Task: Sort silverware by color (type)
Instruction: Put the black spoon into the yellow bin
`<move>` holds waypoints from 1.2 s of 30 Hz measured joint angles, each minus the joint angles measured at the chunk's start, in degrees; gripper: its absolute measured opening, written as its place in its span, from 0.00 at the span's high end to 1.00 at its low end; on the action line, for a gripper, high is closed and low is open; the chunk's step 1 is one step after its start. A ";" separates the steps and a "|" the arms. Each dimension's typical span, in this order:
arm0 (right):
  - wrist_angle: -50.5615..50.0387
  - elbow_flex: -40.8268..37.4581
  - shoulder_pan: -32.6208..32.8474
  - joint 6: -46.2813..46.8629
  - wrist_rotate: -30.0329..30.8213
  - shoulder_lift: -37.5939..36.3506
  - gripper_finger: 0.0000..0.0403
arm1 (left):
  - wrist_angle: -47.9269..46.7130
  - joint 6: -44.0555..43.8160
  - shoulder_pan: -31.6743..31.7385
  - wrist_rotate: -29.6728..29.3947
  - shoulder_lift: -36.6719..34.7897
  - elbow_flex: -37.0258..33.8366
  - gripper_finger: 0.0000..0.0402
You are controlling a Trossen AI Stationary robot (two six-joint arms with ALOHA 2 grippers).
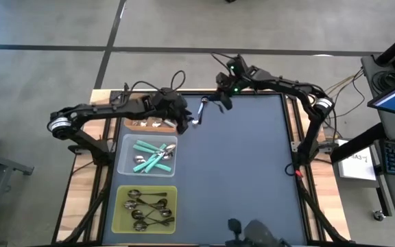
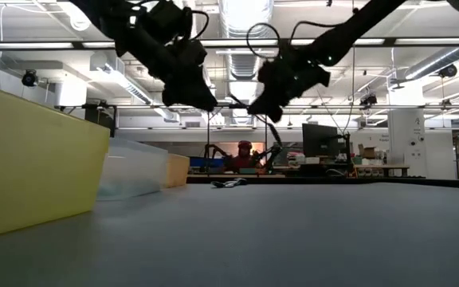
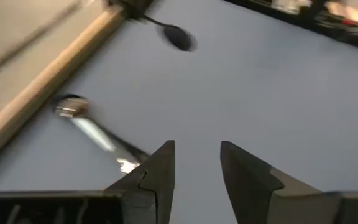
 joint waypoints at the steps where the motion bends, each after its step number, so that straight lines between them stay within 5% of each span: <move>1: 1.99 0.00 0.89 0.08 0.10 -0.15 0.98 | 0.54 -0.53 -0.03 1.67 -0.02 -0.67 0.73; 12: 15.38 0.00 9.86 4.64 0.74 -0.46 0.97 | 6.42 -8.48 -2.58 4.35 -2.08 -6.87 0.75; 18: 16.55 0.00 12.12 6.71 9.61 -0.58 0.97 | 18.36 -13.12 -3.69 -2.83 -6.41 -13.44 0.75; 27: 33.85 -0.02 15.63 15.45 18.59 -0.58 0.97 | 46.93 -24.92 -3.70 -14.10 -8.09 -25.64 0.75; 36: 38.51 -0.04 17.77 9.44 20.30 -0.58 0.97 | 51.34 -23.21 -3.72 -16.67 -8.09 -24.59 0.75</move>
